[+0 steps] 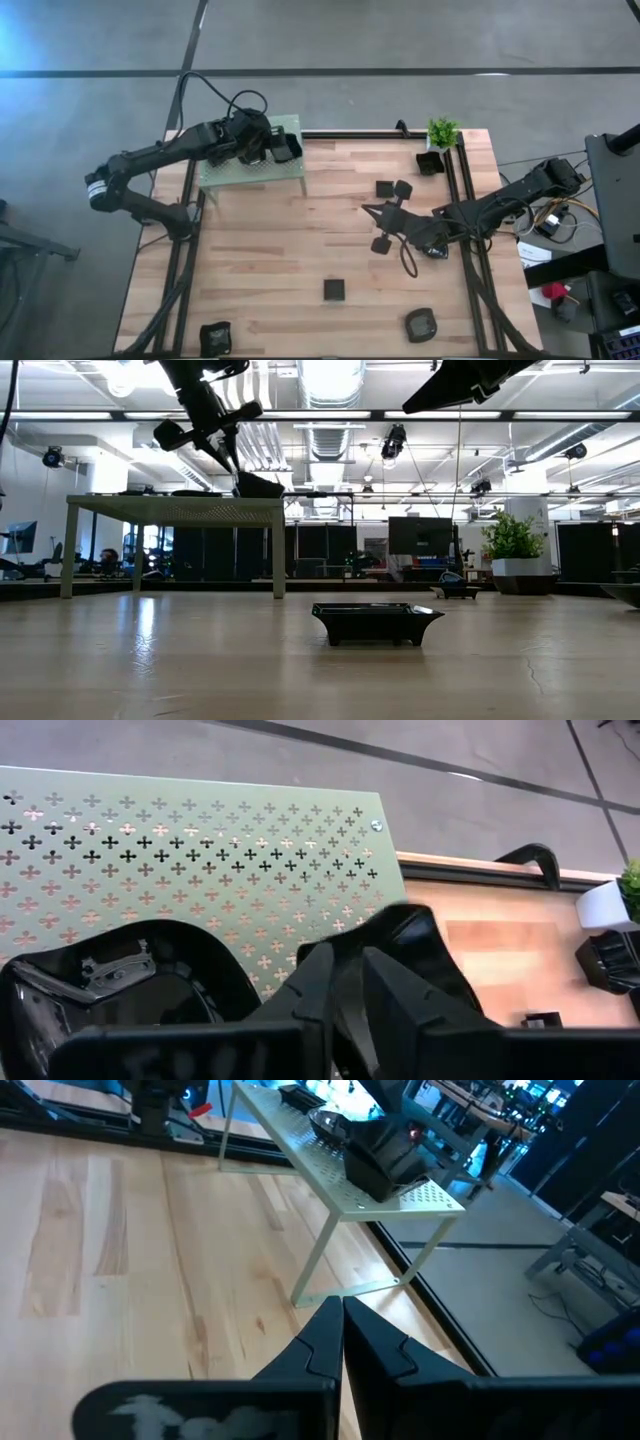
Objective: Pick & Place Mini shaped plates
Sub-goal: Stack the black wave square shaped plate on top of the wave square shaped plate on the shelf, then stack the black leaf shaped plate on top of the leaf shaped plate on the shelf
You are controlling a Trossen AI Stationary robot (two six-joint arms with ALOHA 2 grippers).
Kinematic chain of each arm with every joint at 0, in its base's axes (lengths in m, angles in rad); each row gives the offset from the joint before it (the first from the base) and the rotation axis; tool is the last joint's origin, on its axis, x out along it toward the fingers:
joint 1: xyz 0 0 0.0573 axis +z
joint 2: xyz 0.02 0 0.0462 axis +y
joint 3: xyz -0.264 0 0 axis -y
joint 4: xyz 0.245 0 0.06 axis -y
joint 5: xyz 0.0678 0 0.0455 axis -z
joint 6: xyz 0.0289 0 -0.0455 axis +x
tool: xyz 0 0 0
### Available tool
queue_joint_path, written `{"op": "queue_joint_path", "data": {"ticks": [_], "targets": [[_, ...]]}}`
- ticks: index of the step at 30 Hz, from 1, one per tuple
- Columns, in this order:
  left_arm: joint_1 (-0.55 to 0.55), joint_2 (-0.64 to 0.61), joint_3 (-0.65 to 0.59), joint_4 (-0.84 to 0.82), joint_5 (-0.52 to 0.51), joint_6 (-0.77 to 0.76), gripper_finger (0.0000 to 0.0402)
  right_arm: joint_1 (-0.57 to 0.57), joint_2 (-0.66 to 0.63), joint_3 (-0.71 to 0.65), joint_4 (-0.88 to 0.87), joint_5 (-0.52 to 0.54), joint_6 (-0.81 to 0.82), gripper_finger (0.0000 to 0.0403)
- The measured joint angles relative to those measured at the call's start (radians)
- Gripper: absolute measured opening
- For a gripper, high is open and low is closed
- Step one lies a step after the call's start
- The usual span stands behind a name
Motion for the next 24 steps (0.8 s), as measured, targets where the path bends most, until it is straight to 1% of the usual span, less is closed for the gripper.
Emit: {"op": "queue_joint_path", "data": {"ticks": [3,8,11,14,17,20,24], "targets": [[0.000,0.000,0.000,0.000,-0.015,-0.001,0.0063,0.000,0.000,0.000,0.000,0.000,0.000,0.0008],[0.002,-0.016,0.000,0.027,-0.032,0.059,0.0067,0.000,0.000,0.000,-0.001,0.000,-0.001,0.0008],[0.002,-0.038,0.009,0.038,-0.032,0.158,0.0067,0.000,0.000,-0.001,-0.005,0.000,-0.001,0.0008],[-0.028,-0.066,0.028,0.038,-0.022,0.263,0.0067,0.000,0.000,-0.002,-0.007,0.000,-0.001,0.0008],[-0.093,-0.096,0.041,0.045,-0.038,0.334,0.0067,0.000,0.000,-0.003,-0.008,-0.001,0.003,0.0008],[-0.195,-0.126,0.043,0.048,-0.102,0.377,0.0067,0.000,0.000,-0.007,-0.008,-0.001,0.007,0.0008],[-0.365,-0.148,0.037,0.046,-0.209,0.404,0.0061,0.000,0.000,-0.011,-0.015,-0.002,0.023,0.0008]]}}
